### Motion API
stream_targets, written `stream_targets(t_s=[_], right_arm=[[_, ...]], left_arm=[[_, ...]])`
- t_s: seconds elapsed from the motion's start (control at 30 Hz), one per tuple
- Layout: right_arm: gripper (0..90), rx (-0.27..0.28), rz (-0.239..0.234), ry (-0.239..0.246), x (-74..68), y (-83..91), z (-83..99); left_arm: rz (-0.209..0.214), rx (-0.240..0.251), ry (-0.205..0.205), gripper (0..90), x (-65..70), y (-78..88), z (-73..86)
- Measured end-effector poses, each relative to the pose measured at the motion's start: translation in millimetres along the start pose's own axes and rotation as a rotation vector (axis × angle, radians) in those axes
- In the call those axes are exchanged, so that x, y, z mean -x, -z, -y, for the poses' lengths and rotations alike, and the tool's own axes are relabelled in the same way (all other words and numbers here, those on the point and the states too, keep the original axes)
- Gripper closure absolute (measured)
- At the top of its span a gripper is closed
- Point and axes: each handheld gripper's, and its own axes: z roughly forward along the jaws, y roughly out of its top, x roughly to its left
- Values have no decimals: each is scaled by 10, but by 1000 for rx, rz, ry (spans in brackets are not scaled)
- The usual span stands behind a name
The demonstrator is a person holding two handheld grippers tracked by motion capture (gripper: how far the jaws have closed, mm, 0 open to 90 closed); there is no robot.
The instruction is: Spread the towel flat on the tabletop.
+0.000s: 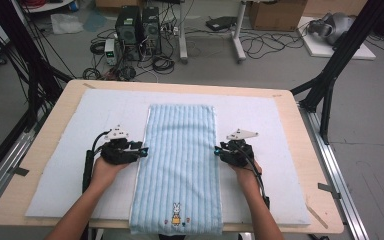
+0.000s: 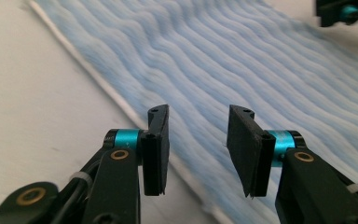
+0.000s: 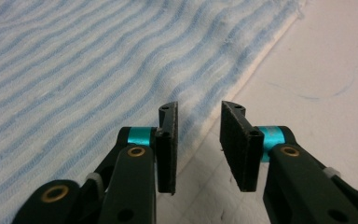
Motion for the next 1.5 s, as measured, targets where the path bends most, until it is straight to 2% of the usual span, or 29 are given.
stream_targets(t_s=[0.1, 0.23, 0.37, 0.57, 0.63, 0.67, 0.7, 0.83, 0.97, 1.03, 1.07, 1.13, 1.2, 1.3, 1.33, 1.43, 1.5], right_arm=[[635, 12, 5, -14, 12, 34, 8], [628, 22, 4, -23, 36, 58, 17], [626, 23, -2, -27, 32, 54, 17], [622, 30, -13, -23, 28, 50, 15], [621, 33, -18, -29, 26, 51, 13], [619, 33, -20, -28, 30, 54, 13], [617, 35, -20, -28, 35, 54, 14], [616, 38, -22, -37, 41, 61, 15], [616, 38, -21, -35, 30, 68, 11], [616, 44, -21, -30, 31, 73, 9], [616, 47, -22, -37, 32, 79, 8], [615, 61, -26, -42, 46, 85, 5], [614, 73, -22, -50, 79, 89, -10], [615, 79, -6, -55, 148, 56, -82], [615, 84, 7, -59, 182, 33, -123], [614, 80, 31, -88, 342, -121, -267], [619, 63, 51, -83, 408, -237, -350]], left_arm=[[-25, 38, 31, 592, -115, -86, -199], [-25, 48, 64, 605, -275, -268, -404], [-25, 19, 75, 630, -425, -510, -519], [-94, -34, 73, 686, -644, -831, -569], [-90, -57, 91, 719, -697, -913, -560], [-84, -77, 88, 745, -707, -954, -552], [-95, -94, 71, 755, -705, -990, -549], [-166, -77, 3, 808, -680, -1066, -574], [-224, -73, 6, 814, -699, -1125, -611], [-230, -72, 19, 807, -709, -1126, -617], [-240, -71, 25, 784, -710, -1118, -618], [-252, -78, 39, 663, -721, -1079, -627], [-221, -65, 70, 530, -748, -1019, -634], [-160, -40, 113, 460, -766, -919, -648], [-140, -17, 118, 441, -763, -878, -644], [-112, 9, 137, 388, -759, -793, -631], [-96, 30, 148, 358, -754, -746, -616]])
